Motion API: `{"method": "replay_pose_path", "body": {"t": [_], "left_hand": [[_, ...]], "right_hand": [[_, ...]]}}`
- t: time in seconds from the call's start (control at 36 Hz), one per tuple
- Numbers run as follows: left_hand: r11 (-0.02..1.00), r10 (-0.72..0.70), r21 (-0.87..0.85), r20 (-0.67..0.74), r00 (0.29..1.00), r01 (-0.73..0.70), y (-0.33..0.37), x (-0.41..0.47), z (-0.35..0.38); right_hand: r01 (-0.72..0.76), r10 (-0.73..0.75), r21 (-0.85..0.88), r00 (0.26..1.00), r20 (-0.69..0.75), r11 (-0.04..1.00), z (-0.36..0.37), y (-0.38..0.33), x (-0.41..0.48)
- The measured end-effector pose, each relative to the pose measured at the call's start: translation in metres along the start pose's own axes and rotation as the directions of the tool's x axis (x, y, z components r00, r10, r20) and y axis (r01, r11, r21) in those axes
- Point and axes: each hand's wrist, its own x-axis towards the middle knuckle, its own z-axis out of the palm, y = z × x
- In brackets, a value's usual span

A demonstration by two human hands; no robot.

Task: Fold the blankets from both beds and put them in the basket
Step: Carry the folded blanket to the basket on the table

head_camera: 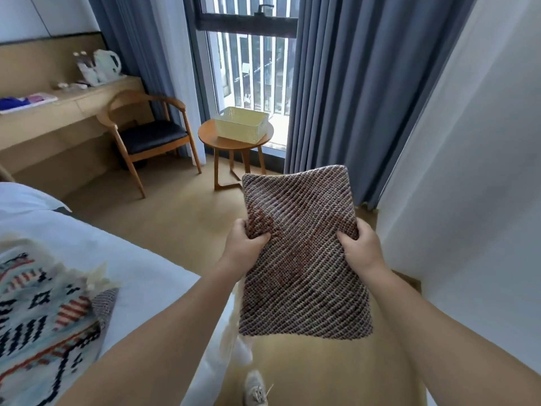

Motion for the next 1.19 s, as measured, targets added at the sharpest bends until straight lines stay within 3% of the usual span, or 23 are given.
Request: {"method": "replay_pose_path", "body": {"t": [0.39,0.67,1.0,1.19], "left_hand": [[0.999,-0.032,-0.004,0.081,0.996,0.032,0.041,0.207,0.018],[0.994,-0.071,-0.078,0.105,0.992,0.079,0.06,0.326,0.072],[0.995,-0.082,-0.063,-0.029,0.996,0.08,0.095,0.48,0.17],[0.994,-0.063,-0.094,-0.125,0.99,0.051,0.117,0.547,0.191]], "right_hand": [[-0.064,0.061,-0.045,0.996,-0.062,0.997,0.053,-0.034,0.186],[-0.07,0.07,-0.042,0.998,0.0,0.997,0.057,-0.015,0.33],[-0.008,0.017,-0.076,0.992,0.127,0.997,0.037,0.001,0.544],[0.025,-0.015,-0.044,0.977,0.211,0.999,0.046,-0.018,0.636]]}}
